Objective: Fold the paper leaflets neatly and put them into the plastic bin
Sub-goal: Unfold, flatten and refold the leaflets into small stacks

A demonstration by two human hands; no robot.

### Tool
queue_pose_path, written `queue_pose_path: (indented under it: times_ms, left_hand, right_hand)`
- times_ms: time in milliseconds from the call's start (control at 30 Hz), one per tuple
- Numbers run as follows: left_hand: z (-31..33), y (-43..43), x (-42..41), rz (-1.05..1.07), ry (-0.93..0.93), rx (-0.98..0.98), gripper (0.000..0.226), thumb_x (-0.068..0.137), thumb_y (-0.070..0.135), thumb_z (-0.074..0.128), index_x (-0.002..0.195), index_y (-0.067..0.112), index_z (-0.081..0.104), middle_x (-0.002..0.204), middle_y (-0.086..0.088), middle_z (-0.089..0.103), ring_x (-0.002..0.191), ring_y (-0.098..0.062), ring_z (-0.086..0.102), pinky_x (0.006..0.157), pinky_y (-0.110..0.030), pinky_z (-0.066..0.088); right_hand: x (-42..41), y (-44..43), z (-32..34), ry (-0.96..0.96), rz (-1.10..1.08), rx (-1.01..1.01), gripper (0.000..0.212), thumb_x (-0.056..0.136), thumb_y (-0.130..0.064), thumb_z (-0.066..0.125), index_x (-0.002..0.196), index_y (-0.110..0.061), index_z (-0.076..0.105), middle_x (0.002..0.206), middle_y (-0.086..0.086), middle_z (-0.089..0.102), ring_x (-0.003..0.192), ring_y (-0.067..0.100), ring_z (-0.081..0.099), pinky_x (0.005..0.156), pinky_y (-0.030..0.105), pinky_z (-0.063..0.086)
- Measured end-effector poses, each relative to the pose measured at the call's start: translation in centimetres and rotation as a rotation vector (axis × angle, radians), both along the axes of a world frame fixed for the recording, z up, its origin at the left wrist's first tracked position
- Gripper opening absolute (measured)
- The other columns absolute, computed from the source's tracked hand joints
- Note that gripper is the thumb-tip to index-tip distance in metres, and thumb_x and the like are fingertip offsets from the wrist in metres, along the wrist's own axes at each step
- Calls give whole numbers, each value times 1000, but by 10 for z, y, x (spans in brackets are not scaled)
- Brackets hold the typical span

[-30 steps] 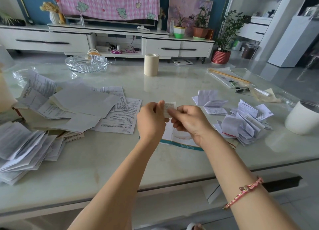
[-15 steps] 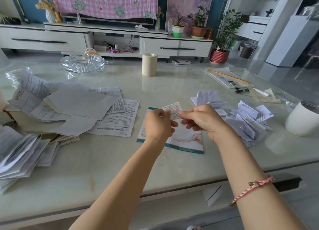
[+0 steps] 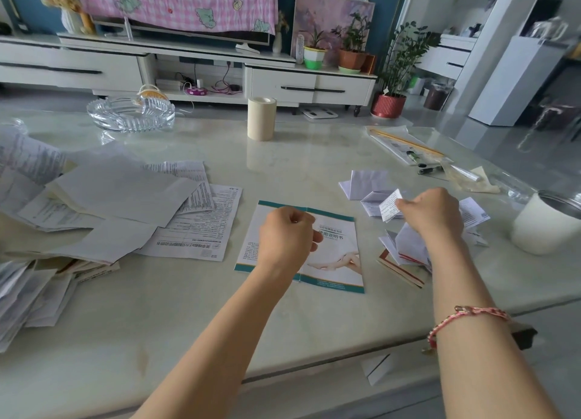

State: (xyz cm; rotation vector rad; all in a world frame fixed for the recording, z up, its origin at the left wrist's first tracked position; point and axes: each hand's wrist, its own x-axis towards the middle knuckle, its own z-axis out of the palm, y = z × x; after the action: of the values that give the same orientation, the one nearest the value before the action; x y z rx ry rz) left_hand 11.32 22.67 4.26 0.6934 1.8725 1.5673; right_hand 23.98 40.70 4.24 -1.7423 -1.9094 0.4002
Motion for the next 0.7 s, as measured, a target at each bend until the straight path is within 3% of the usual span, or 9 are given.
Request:
queue_pose_path:
  times_ms: [200,267,333,400,433,500,600,667,700]
  left_hand:
    - [1,0,0,-36,10,-23,26,91,4,39,75,17,56,66,0,63,59,-13,55,62,-24,47]
    - [1,2,-2,-32,13,-39,24,91,5,39,78,15,56,68,-1,63,60,-14,54,62,-24,47]
    - [-3,3,-4,-32,88,-85,21,91,7,38,80,11,55,73,-3,61,64,-17,52,61,-22,44]
    - [-8,4,-6,-51,336,-233,17,92,13,40,87,12,56,87,-6,59,77,-20,52,64,-18,40]
    - [-12,4,-7,-70,475,-340,17,93,17,43,101,12,56,103,-7,57,94,-24,52,73,-21,39]
    - [-19,2,-9,-110,661,-572,38,93,29,48,125,11,44,129,-11,43,120,-30,38,93,-33,33]
    - [-25,-2,-11,-99,703,-779,60,88,48,53,129,9,33,136,-15,31,128,-31,27,101,-43,27]
    - [-29,-2,-15,-91,662,-810,69,86,52,54,133,7,30,139,-16,28,131,-32,24,104,-44,24]
    - [-29,-3,-17,-84,642,-807,71,85,52,54,134,7,29,140,-16,28,132,-32,24,105,-43,24]
  right_hand:
    - [7,1,-1,13,-82,73,34,89,-32,60,96,2,64,105,21,64,98,38,59,70,33,37]
    - [8,-5,9,58,-65,118,27,90,-25,58,86,1,63,93,20,64,92,39,59,70,33,38]
    - [6,-14,20,96,-25,159,27,91,-15,52,66,-4,51,69,14,53,74,34,51,62,29,34]
    - [-1,-29,32,140,57,179,36,88,-6,46,55,-10,36,55,7,36,58,27,36,49,28,24]
    - [-6,-36,36,158,111,173,37,87,-4,45,53,-12,31,52,6,31,54,24,31,47,28,21]
    - [-19,-50,37,183,223,124,33,86,-4,45,54,-9,36,51,9,32,54,26,29,47,29,25]
    - [-38,-60,20,189,345,-55,23,85,-10,50,78,8,64,68,22,55,66,28,48,61,34,45]
    - [-47,-67,6,210,410,-259,26,85,-13,54,91,12,63,73,15,50,70,22,46,65,32,41]
    - [-50,-70,0,217,415,-359,22,85,-15,57,86,7,62,76,11,47,71,21,44,64,30,38]
